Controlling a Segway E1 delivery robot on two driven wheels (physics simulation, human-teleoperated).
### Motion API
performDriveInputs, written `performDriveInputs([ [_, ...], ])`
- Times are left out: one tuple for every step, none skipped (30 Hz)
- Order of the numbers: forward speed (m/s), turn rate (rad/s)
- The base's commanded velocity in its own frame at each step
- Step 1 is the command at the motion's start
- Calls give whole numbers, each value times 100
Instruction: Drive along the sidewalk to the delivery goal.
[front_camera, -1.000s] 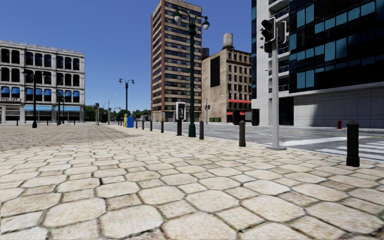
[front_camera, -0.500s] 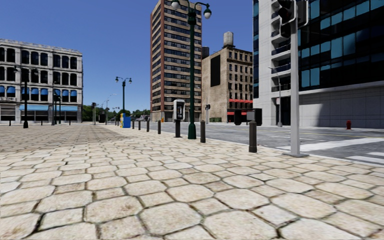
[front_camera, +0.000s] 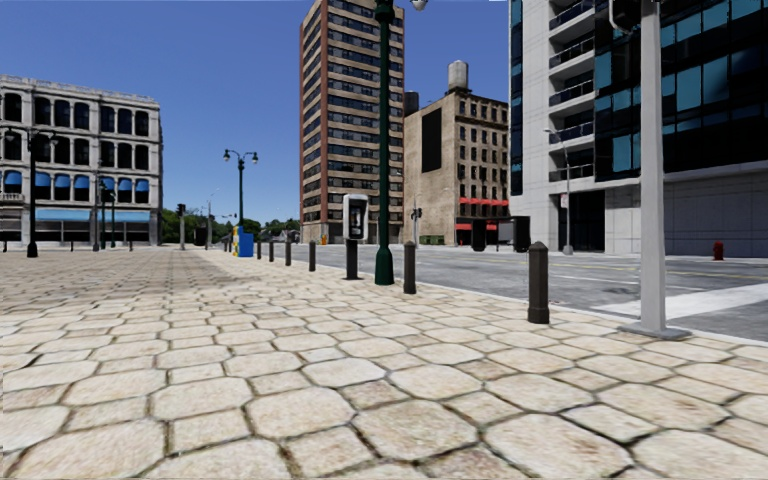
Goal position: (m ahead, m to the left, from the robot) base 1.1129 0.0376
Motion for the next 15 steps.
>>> performDriveInputs([
  [200,0],
  [200,0],
  [200,0],
  [200,0],
  [200,0],
  [200,0],
  [199,0],
  [199,0],
  [106,0],
  [100,0],
  [94,0],
  [86,0],
  [86,0],
  [75,0],
  [70,0],
])
